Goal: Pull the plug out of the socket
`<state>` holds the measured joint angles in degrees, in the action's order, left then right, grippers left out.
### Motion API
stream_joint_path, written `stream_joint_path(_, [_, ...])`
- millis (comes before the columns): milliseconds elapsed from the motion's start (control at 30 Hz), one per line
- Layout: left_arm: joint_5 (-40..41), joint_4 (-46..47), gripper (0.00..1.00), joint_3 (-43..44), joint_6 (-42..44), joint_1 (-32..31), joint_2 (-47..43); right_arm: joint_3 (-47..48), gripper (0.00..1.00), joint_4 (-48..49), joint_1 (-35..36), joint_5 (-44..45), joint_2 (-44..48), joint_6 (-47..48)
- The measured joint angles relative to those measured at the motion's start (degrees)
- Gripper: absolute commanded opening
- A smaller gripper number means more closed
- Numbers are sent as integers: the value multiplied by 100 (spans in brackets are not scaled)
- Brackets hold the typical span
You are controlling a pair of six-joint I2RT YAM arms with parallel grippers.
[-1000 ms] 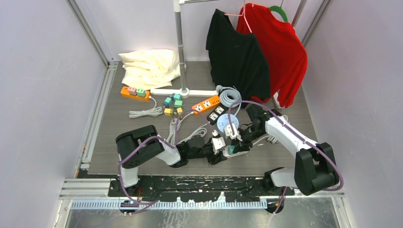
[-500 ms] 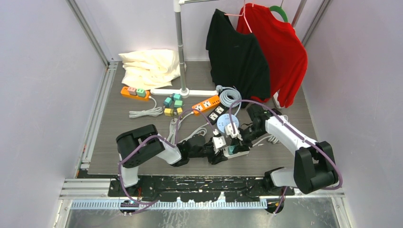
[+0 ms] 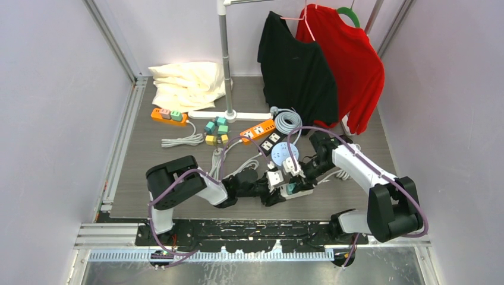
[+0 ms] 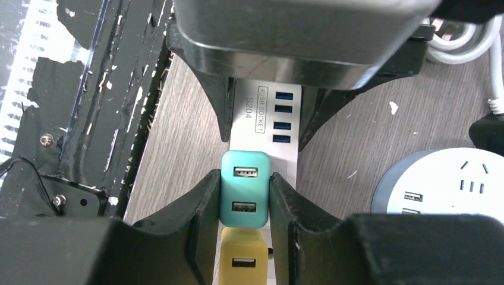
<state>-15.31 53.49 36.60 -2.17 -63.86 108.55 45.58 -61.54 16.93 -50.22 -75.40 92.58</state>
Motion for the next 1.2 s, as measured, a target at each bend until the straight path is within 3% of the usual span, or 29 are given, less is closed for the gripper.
stream_joint_path(233, [-7,4,0,101,-48,57,0,138,1,-31,-289,-76,57,-398])
stream_joint_path(600, [13,-136,0,166,-68,96,85,345,1,-1235,-420,-544,175,595])
stream_joint_path(633, [13,-136,3,166,-70,98,85,389,1,-1298,-424,-553,157,627])
stream_joint_path(667, [13,-133,11,164,-72,98,85,452,1,-1386,-450,-568,144,656])
stream_joint_path(767, [13,-127,53,164,-92,98,85,656,1,-1679,-658,-645,142,673])
stream_joint_path(833, [33,-98,69,151,-168,98,83,837,1,-1875,-868,-717,142,638])
stream_joint_path(967, [79,-26,80,-35,-417,125,-48,1117,1,-2096,-1167,-868,142,352])
stream_joint_path(1200, [140,-378,82,-46,-863,127,-903,1307,1,-1976,-1217,-1123,142,-957])
